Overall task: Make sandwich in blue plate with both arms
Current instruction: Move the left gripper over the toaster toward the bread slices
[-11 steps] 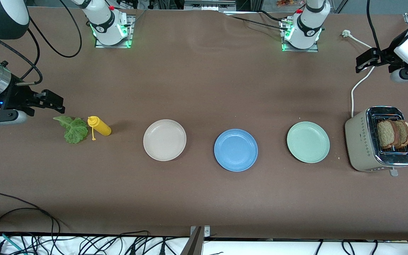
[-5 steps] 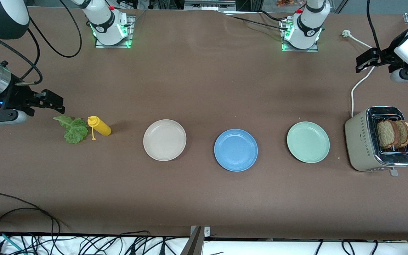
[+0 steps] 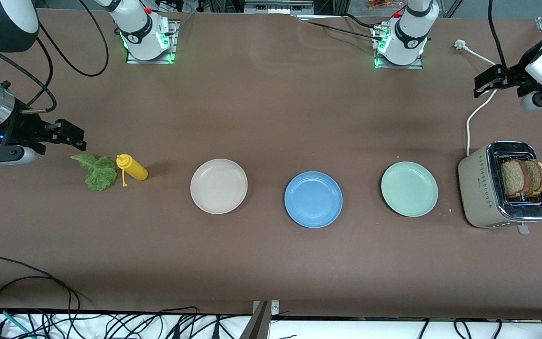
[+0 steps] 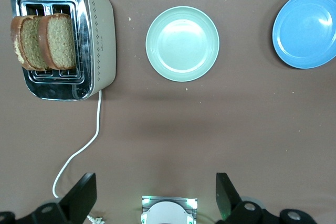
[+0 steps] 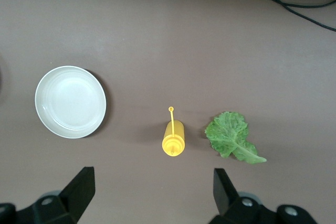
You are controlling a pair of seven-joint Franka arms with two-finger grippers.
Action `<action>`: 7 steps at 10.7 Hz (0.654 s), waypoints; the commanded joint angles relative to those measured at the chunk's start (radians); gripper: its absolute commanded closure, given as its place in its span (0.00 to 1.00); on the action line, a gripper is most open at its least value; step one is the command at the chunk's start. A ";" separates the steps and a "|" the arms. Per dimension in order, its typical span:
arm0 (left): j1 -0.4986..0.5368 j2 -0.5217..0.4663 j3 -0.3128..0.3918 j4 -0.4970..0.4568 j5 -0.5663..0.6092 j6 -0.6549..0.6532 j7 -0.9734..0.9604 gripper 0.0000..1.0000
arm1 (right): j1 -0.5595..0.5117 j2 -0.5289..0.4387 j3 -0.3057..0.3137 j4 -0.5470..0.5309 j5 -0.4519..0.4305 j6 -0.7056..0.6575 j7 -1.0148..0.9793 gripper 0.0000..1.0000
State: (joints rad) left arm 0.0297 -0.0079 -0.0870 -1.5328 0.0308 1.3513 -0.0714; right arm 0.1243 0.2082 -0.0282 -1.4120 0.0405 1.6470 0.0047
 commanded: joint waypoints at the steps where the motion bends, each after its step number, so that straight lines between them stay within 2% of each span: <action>1: 0.016 0.039 -0.002 0.037 0.039 -0.020 -0.005 0.00 | 0.005 -0.016 -0.003 -0.010 0.002 0.005 0.008 0.00; 4: -0.054 0.112 -0.013 0.037 0.206 -0.017 -0.005 0.00 | 0.005 -0.016 -0.003 -0.010 0.002 0.004 0.008 0.00; 7: -0.042 0.134 -0.004 0.046 0.209 -0.014 0.005 0.00 | 0.005 -0.015 -0.003 -0.010 0.004 0.005 0.008 0.00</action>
State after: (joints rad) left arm -0.0194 0.0996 -0.0977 -1.5325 0.2183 1.3520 -0.0724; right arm 0.1245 0.2081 -0.0281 -1.4120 0.0405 1.6471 0.0047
